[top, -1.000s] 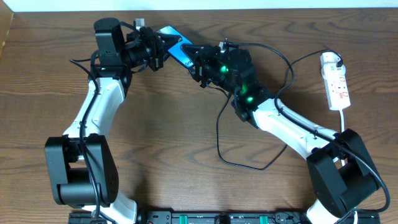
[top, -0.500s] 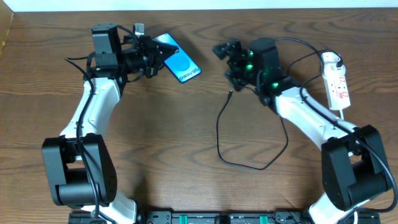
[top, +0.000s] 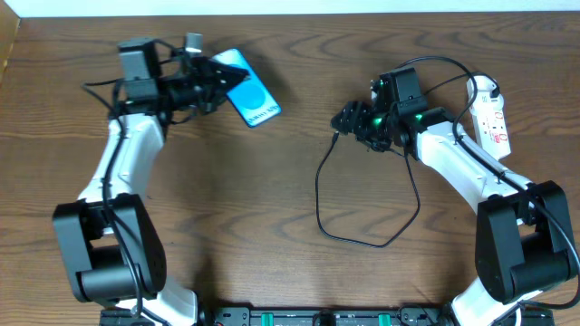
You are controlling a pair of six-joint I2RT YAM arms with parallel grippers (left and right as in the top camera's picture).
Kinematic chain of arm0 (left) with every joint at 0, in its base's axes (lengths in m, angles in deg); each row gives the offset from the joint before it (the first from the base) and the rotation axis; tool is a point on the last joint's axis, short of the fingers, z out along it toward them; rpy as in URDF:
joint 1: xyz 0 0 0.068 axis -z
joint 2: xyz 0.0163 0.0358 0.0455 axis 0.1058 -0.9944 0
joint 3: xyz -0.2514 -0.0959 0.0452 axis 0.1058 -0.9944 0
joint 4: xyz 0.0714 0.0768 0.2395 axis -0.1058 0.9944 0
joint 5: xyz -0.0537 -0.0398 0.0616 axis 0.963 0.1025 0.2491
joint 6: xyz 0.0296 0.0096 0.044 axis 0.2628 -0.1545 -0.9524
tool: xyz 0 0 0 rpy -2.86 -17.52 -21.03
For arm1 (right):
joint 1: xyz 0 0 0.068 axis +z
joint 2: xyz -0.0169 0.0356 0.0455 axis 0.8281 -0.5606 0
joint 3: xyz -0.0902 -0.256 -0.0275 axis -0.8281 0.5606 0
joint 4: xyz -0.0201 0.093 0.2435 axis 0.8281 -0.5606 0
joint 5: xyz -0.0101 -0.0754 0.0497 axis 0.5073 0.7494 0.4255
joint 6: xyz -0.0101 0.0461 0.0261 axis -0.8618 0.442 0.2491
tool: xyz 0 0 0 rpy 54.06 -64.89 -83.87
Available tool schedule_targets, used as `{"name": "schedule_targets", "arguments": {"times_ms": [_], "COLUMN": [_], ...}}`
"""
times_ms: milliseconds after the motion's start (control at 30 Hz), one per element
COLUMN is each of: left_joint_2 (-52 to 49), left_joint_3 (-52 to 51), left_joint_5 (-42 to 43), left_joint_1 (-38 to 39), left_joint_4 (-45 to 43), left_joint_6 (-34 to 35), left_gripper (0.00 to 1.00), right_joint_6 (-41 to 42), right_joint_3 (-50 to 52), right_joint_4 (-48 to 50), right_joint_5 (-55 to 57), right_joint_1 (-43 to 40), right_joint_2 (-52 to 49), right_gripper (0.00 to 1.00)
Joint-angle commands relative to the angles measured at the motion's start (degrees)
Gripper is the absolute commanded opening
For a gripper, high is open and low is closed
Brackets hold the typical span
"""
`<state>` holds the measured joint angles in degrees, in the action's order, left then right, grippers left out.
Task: Plug charger to phone and switch on socket
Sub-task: 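Lower the right gripper to the table and grasp the black USB-C plug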
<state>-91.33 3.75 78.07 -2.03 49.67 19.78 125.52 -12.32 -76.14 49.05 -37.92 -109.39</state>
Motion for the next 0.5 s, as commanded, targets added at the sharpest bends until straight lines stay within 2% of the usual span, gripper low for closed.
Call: {"name": "schedule_targets", "arguments": {"times_ms": [0,267,467], "left_joint_2": [1.16,1.16,1.16], "left_joint_3": [1.03,1.03,1.03], "left_joint_5": [2.75,3.8,3.76], "left_joint_1": [-3.82,-6.1,-6.1], "left_joint_4": [-0.17,-0.11,1.29], "left_joint_6": [-1.4,-1.4,-1.4], "left_gripper": [0.07,0.07,0.07], "right_joint_6": [-8.9,-11.98,-8.98], "right_joint_3": [-3.21,-16.87,-22.32], "right_joint_4": [-2.97,-16.5,-23.52], "right_joint_5": [-2.34,7.78,18.51], "right_joint_1": [0.04,3.02,6.43], "right_joint_2": [1.4,1.4,0.46], "right_gripper": [0.68,0.65,0.58]}}
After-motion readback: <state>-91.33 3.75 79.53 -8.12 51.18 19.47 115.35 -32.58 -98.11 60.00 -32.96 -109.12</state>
